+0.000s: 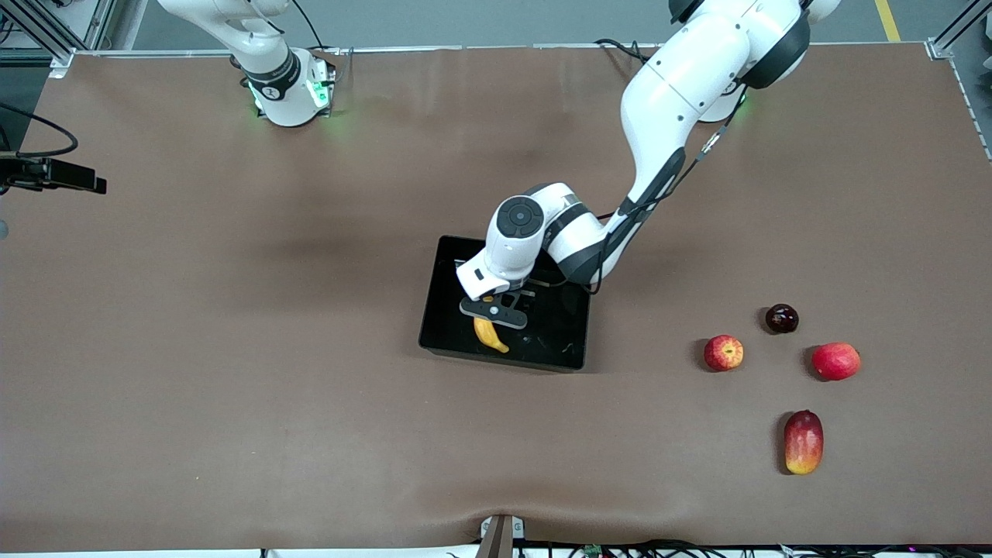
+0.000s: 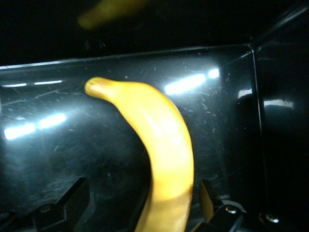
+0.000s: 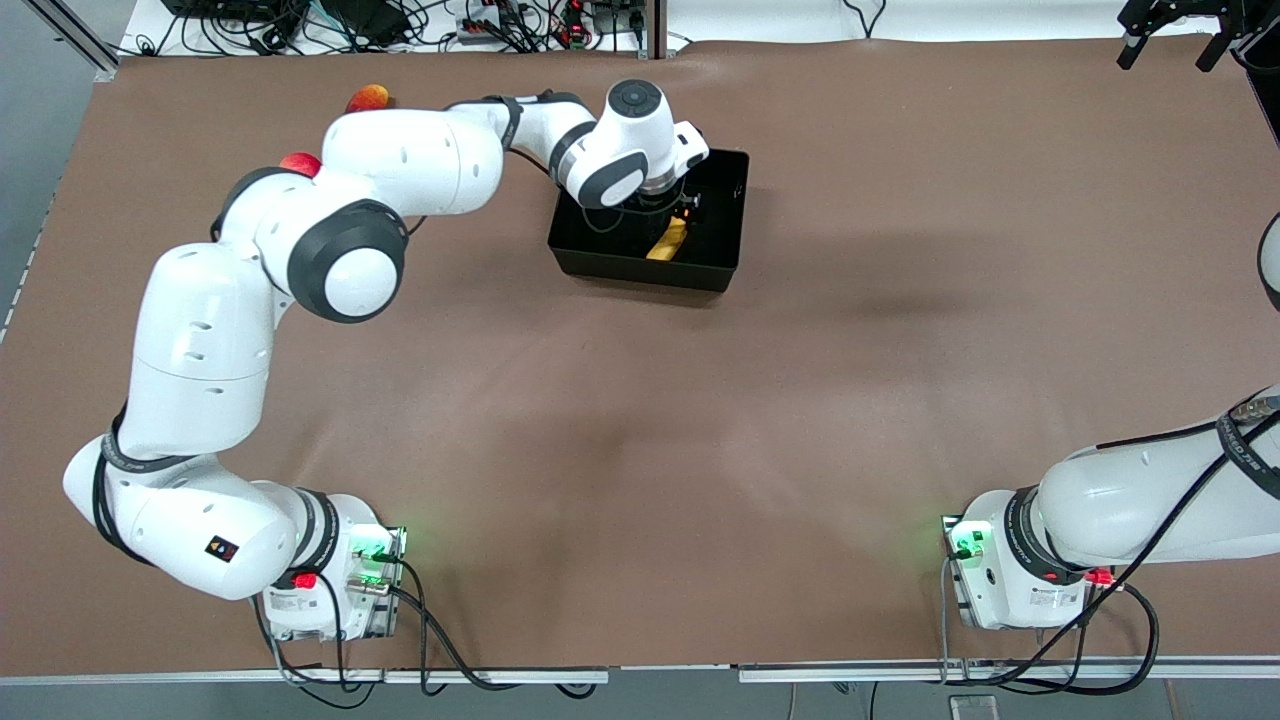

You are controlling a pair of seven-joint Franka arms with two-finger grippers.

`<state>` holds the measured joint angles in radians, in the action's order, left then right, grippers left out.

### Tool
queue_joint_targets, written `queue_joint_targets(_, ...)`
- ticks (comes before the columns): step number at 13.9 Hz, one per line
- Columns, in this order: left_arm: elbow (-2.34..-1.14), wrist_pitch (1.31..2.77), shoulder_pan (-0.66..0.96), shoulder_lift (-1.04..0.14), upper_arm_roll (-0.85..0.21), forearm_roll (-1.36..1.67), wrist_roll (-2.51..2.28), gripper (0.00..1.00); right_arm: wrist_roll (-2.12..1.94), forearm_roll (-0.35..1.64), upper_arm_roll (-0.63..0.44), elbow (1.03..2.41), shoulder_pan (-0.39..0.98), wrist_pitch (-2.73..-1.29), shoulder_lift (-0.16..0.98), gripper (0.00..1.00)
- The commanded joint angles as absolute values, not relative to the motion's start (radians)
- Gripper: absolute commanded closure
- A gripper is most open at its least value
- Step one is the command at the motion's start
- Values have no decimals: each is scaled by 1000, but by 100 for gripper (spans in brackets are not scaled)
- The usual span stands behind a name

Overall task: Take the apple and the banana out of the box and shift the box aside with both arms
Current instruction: 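Move the left gripper back into the tray and grasp the banana, then lift the banana with the left gripper while the right gripper reaches the tray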

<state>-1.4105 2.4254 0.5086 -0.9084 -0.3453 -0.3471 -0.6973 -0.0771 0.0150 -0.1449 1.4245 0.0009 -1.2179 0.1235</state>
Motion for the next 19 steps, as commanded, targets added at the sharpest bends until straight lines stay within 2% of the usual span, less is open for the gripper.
queue_joint_targets(1, -1348, 2431, 580, -957, -296, -364, -742, 0, -71, 23, -138, 1454, -2, -1219, 114, 0)
queue_joint_targets(5, -1350, 2474, 618, -986, -247, -360, -741, 2, -19, 44, -135, 1624, 2, -1374, 74, 0)
queue_joint_targets(7, -1350, 2474, 618, -983, -245, -357, -779, 81, -2, 81, -135, 1658, 3, -1405, 71, 0)
queue_joint_targets(8, -1350, 2474, 618, -980, -245, -360, -797, 100, -2, 81, -135, 1663, 5, -1414, 71, 0)
queue_joint_targets(11, -1350, 2453, 617, -941, -245, -359, -799, 100, 41, 92, -130, 1697, 17, -1450, 69, 0)
queue_joint_targets(15, -1347, 2359, 604, -864, -255, -344, -801, 100, 236, 207, -45, 1681, 23, -1465, 60, 0)
queue_joint_targets(19, -1347, 2313, 600, -787, -253, -288, -799, 100, 238, 209, 23, 1683, 37, -1526, 66, 0)
